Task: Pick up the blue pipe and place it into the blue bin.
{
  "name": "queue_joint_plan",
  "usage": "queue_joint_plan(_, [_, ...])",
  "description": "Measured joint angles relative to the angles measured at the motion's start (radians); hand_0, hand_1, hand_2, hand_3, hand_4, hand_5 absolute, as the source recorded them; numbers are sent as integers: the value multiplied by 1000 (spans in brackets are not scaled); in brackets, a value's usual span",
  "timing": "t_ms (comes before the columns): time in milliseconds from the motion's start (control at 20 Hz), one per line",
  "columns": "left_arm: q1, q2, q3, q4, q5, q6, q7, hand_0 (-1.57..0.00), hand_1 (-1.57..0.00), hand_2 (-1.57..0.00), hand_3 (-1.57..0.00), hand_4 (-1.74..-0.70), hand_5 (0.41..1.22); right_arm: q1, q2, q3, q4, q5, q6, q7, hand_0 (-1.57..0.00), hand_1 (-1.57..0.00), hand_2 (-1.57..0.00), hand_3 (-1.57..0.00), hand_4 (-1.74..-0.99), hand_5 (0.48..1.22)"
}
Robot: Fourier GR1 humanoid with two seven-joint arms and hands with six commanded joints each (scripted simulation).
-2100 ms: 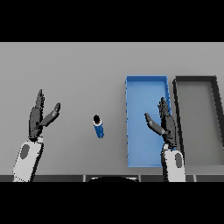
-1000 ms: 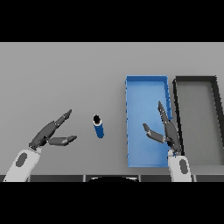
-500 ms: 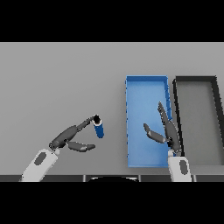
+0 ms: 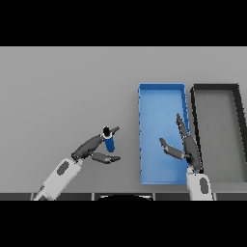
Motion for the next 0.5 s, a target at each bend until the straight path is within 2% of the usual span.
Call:
queue_joint_plan(100, [-24, -40, 9, 38, 23, -8, -12, 1, 1, -19, -18, -1109, 507, 2, 5, 2, -3, 0, -2, 7, 1, 1, 1, 1, -1267, 600])
queue_joint_plan(150, [-26, -58, 10, 51, 30, -8, -22, 1, -33, -114, -96, -1141, 550, -9, 9, 5, 2, 6, -7, 19, 1, 1, 1, 1, -1266, 601])
queue_joint_plan(200, [-28, -75, 17, 64, 44, -7, -28, -17, -160, -290, -255, -1208, 607, -10, 12, 2, 4, 5, -12, 16, 1, 1, 1, 1, -1261, 600])
queue_joint_plan(250, [-31, -85, 34, 72, 69, -9, -33, -187, -348, -481, -519, -1253, 730, -5, 10, 0, 7, 8, -13, 8, 1, 1, 1, 1, -1260, 600])
queue_joint_plan(350, [-32, -124, 49, 106, 92, 3, -24, -668, -788, -873, -875, -1419, 906, 1, 4, -4, 5, 0, -6, 6, 1, 1, 1, 1, -1259, 605])
queue_joint_plan(450, [-14, -131, 49, 90, 91, 20, -49, -993, -1070, -1124, -1102, -1532, 1020, -1, -3, -8, -2, -7, 0, -3, 1, 1, 1, 1, -1262, 611])
queue_joint_plan(500, [-10, -147, 43, 88, 86, 23, -49, -1109, -1170, -1214, -1162, -1572, 1060, -13, 3, -7, 8, -4, -6, 10, 1, 1, 1, 1, -1259, 614])
